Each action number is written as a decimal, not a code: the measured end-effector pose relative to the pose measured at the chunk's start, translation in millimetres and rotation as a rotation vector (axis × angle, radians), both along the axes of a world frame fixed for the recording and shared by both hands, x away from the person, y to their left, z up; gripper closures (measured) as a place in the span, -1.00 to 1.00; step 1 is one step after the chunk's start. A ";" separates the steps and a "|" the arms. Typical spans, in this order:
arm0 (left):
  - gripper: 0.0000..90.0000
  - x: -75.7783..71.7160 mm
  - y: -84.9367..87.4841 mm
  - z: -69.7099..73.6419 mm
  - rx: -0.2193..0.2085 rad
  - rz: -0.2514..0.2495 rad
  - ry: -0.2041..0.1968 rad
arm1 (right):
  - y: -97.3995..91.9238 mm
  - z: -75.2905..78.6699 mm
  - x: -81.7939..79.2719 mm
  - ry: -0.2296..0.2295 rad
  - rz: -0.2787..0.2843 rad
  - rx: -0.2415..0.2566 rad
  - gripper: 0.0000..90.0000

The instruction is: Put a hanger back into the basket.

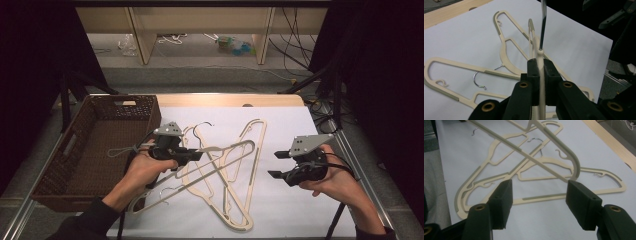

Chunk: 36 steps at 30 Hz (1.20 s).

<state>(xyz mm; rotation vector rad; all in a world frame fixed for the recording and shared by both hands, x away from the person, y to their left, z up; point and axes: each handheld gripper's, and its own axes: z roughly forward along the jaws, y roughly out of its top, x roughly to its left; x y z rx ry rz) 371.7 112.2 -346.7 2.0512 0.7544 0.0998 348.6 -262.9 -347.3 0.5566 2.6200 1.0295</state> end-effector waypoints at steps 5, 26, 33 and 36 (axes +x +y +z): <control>0.90 0.4 12.1 22.0 -0.011 0.010 -0.005 | -1.3 -1.0 0.9 -0.004 -0.004 0.005 -0.12; 0.90 8.8 133.3 79.6 -0.068 0.257 -0.038 | 4.8 -14.8 0.6 -0.002 -0.004 -0.016 -0.19; 0.90 13.5 191.9 89.9 -0.084 0.391 -0.086 | 8.1 -17.3 0.7 0.013 -0.003 -0.021 -0.19; 0.90 18.0 210.3 90.5 -0.063 0.428 -0.111 | 9.3 -19.1 1.5 0.013 0.000 -0.022 -0.19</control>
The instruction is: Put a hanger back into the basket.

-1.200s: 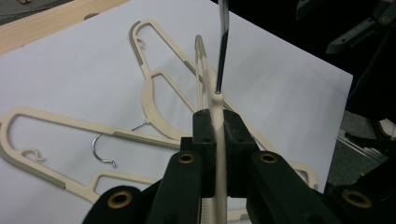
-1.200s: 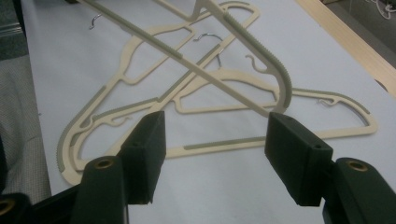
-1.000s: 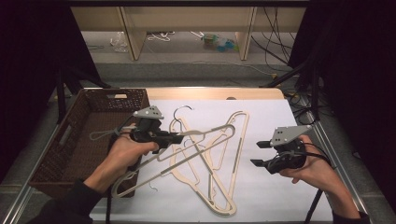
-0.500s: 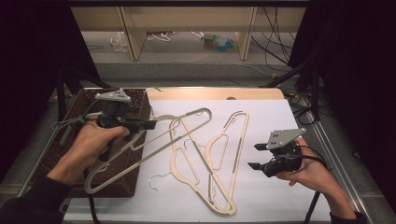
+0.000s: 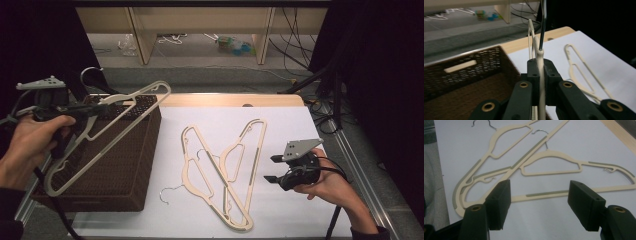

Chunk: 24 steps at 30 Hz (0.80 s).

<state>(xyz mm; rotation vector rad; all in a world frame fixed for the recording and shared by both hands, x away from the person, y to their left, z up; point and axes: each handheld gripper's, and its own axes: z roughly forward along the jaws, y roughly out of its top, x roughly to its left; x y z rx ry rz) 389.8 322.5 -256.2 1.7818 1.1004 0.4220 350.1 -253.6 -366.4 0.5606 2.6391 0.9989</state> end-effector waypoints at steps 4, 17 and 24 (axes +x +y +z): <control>0.90 11.4 18.0 -6.5 0.031 0.046 0.007 | 1.8 -2.1 0.7 0.007 0.002 -0.005 -0.19; 0.90 39.0 57.7 -49.1 0.011 -0.011 0.035 | -0.5 -5.0 2.9 0.015 0.000 -0.006 -0.19; 0.90 36.1 68.8 -72.0 0.018 -0.016 0.094 | 0.3 -6.6 3.2 0.018 0.007 -0.005 -0.19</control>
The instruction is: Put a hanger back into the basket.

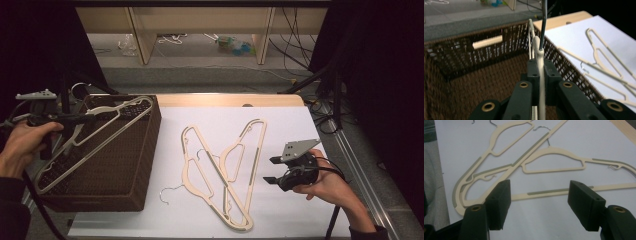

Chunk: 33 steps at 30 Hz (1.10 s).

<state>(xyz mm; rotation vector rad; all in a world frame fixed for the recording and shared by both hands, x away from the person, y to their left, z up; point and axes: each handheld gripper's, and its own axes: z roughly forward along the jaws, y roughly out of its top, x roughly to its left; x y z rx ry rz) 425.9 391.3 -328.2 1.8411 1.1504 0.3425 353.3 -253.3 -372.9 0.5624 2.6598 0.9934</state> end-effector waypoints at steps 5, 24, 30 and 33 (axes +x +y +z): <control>0.89 5.1 -1.6 -16.5 -0.010 -0.001 0.024 | 1.2 -1.5 0.8 0.006 0.002 -0.003 -0.19; 0.58 17.8 4.1 -58.5 0.200 0.190 0.194 | 3.2 -3.1 0.4 0.022 0.003 0.000 -0.21; 0.20 9.1 5.1 -56.9 0.216 0.330 0.173 | 3.7 -6.4 1.9 0.021 -0.002 0.002 -0.25; 0.04 -1.9 0.6 -47.1 0.217 0.332 0.139 | 4.9 -7.2 2.6 0.019 -0.013 0.006 -0.26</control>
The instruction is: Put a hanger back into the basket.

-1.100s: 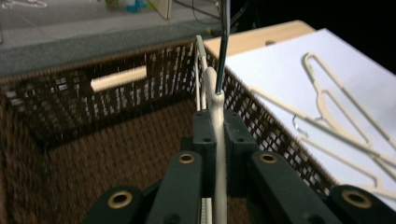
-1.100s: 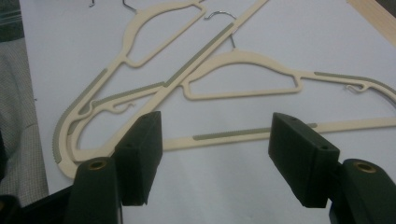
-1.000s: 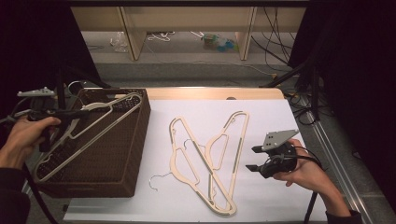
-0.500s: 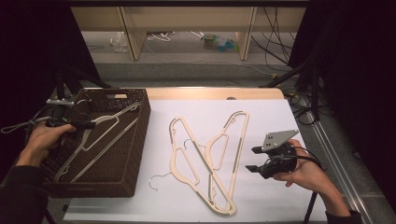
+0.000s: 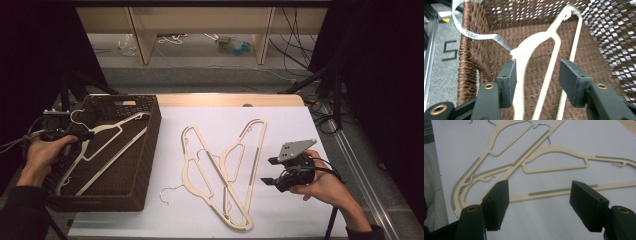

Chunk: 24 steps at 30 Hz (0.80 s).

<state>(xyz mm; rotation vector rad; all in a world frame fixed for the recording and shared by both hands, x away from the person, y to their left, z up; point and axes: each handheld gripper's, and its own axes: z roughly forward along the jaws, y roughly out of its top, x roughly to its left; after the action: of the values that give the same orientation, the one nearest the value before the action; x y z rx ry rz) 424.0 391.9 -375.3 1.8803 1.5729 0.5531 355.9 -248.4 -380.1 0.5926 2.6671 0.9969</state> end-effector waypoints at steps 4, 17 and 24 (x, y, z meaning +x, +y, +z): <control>-0.18 -19.2 -16.6 18.5 -0.010 -0.003 -0.093 | 2.8 -0.1 -1.4 0.012 -0.017 0.010 -0.28; -0.53 -120.4 -138.0 30.8 -0.166 -0.321 -0.273 | 28.4 -12.9 -10.8 0.029 -0.035 0.048 -0.33; -0.57 -141.3 -187.5 8.0 -0.216 -0.430 -0.290 | 41.2 -21.3 -16.1 0.025 -0.052 0.088 -0.35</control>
<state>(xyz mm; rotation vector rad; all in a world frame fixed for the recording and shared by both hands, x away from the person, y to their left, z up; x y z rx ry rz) 282.8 204.4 -367.3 1.8049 0.9637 0.4204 339.8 -207.2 -401.4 0.6934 2.6261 1.1032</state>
